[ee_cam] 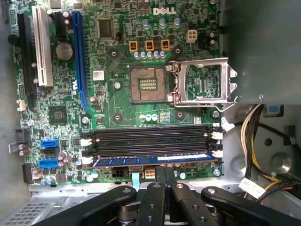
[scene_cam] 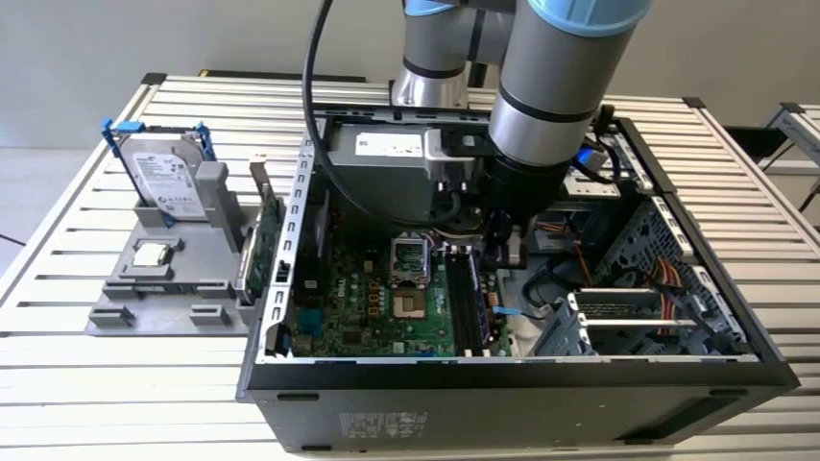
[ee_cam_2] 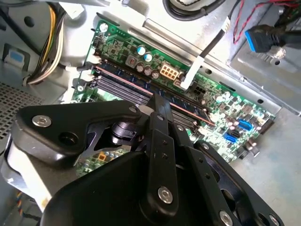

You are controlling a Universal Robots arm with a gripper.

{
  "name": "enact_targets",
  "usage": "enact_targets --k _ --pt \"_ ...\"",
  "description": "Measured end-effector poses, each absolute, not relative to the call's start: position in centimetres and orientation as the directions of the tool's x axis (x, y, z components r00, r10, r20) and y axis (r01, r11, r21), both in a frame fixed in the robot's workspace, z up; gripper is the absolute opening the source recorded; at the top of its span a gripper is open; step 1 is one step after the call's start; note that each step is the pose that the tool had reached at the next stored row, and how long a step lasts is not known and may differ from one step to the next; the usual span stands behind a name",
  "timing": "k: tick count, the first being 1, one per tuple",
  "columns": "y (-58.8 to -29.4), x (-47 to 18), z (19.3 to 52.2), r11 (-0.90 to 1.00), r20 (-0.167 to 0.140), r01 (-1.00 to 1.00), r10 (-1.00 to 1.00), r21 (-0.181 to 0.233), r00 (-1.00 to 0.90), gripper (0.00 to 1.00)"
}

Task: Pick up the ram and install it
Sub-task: 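Press down the ram until it locks into place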

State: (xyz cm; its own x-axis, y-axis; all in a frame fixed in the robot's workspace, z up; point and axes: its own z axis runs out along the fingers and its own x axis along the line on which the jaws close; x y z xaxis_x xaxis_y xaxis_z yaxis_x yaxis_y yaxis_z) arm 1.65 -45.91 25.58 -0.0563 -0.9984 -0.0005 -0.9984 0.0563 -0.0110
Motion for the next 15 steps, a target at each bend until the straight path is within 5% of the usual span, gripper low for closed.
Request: enact_targets --k 15 --pt "-45.87 1.59 24.67 0.052 -0.001 -0.999 -0.999 -0.010 -0.052 0.00"
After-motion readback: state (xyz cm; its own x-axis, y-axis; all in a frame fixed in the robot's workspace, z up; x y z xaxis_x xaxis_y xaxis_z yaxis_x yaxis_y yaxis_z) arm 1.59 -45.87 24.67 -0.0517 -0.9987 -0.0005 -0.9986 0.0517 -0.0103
